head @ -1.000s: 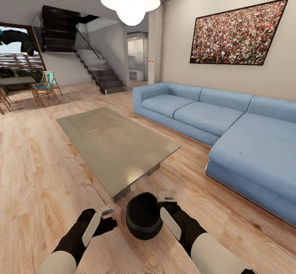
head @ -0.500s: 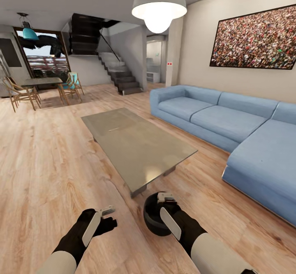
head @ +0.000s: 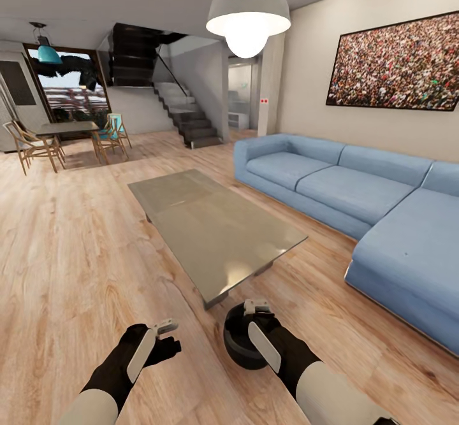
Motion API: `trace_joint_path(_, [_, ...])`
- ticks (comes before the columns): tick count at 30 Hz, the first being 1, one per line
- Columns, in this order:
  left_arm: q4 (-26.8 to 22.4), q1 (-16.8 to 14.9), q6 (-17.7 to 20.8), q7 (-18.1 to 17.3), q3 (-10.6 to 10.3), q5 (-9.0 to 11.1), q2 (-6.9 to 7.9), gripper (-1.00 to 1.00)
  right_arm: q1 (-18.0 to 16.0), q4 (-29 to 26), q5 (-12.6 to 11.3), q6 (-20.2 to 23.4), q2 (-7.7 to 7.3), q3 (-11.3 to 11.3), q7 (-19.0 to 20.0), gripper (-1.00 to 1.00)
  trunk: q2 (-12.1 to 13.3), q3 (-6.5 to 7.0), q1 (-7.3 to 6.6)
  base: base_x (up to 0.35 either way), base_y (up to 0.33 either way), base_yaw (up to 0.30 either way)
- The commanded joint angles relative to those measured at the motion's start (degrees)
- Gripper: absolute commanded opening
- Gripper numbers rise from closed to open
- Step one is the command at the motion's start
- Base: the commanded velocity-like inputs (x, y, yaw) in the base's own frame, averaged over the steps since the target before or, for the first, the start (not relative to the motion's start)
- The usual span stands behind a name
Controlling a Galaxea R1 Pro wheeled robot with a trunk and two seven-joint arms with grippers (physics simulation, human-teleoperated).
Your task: Place each of the two pumpkins and all three candles from the living room inside a cabinet in the living room (use any cabinet), then make sure every cabinet is closed, and position the cauldron so it is next to a table in the living room.
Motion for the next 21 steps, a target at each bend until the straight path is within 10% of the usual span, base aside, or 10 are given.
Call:
trace_joint_path(1, [0.00,0.00,0.00,0.03,0.01,0.00,0.00,1.00,-0.01,0.01,0.00,0.67,0.00,-0.02,0.01,1.00,0.42,0.18,-0.23,0.000,0.000,0.000])
trace_joint_path(7, [0.00,0.00,0.05,0.08,1.07,-0.07,0.22,1.00,-0.03,-0.03,0.13,3.93,0.00,-0.21,-0.07,1.00,2.82,1.26,-1.54,0.000,0.000,0.000])
trace_joint_path(8, [0.63,-0.18,0.08,0.08,3.71,-0.11,1.72,1.00,-0.03,0.02,0.05,5.78,0.00,-0.40,-0.10,1.00,3.22,1.44,-1.76,0.000,0.000,0.000])
trace_joint_path(16, [7.60,0.03,-1.23,-0.18,4.45,-0.13,7.43,1.00,0.83,-0.04,0.16,9.70,0.00,-0.58,-0.15,1.00,6.43,2.88,-3.52,-0.004,0.000,0.000])
trace_joint_path(21, [17.98,0.35,-9.16,-0.51,4.42,-0.13,9.84,1.00,4.50,-0.02,0.20,9.26,0.00,-0.64,0.18,1.00,8.44,3.77,-4.62,-0.192,0.000,0.000])
